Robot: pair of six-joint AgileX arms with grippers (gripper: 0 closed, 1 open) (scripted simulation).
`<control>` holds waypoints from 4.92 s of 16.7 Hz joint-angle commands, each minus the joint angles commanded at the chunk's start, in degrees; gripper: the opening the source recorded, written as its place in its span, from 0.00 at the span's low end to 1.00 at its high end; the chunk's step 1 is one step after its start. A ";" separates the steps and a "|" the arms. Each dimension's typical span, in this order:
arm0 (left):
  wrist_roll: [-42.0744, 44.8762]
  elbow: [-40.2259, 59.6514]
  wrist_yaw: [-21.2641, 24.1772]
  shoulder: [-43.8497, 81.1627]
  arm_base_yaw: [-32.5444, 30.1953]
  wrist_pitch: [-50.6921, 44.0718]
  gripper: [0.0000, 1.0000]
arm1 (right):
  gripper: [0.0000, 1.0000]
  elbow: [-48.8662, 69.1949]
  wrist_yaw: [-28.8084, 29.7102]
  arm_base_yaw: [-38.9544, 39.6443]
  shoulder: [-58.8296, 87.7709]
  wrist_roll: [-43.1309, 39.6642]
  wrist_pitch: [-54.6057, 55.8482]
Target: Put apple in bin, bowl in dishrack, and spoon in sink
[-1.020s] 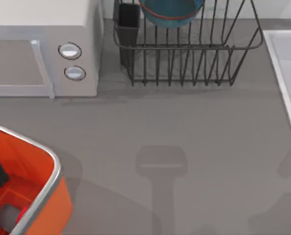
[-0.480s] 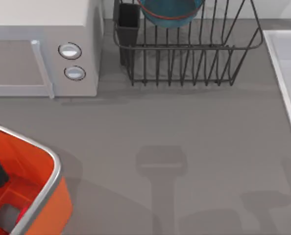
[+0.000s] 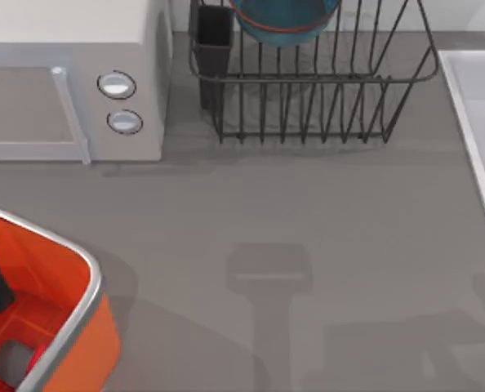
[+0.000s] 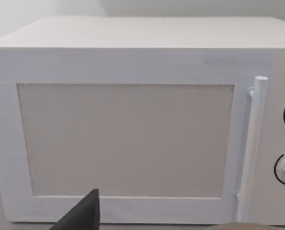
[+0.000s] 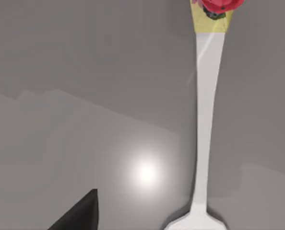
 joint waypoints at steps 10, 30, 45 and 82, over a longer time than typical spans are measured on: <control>0.00 0.00 0.00 0.00 0.00 0.00 1.00 | 1.00 -7.08 -0.02 0.27 5.78 0.40 13.03; 0.00 0.00 0.00 0.00 0.00 0.00 1.00 | 0.32 -15.28 -0.03 0.39 13.00 0.59 28.28; 0.00 0.00 0.00 0.00 0.00 0.00 1.00 | 0.00 -11.92 1.70 0.86 8.65 2.72 21.39; 0.00 0.00 0.00 0.00 0.00 0.00 1.00 | 0.00 104.19 2.46 -1.37 71.48 -0.55 -33.31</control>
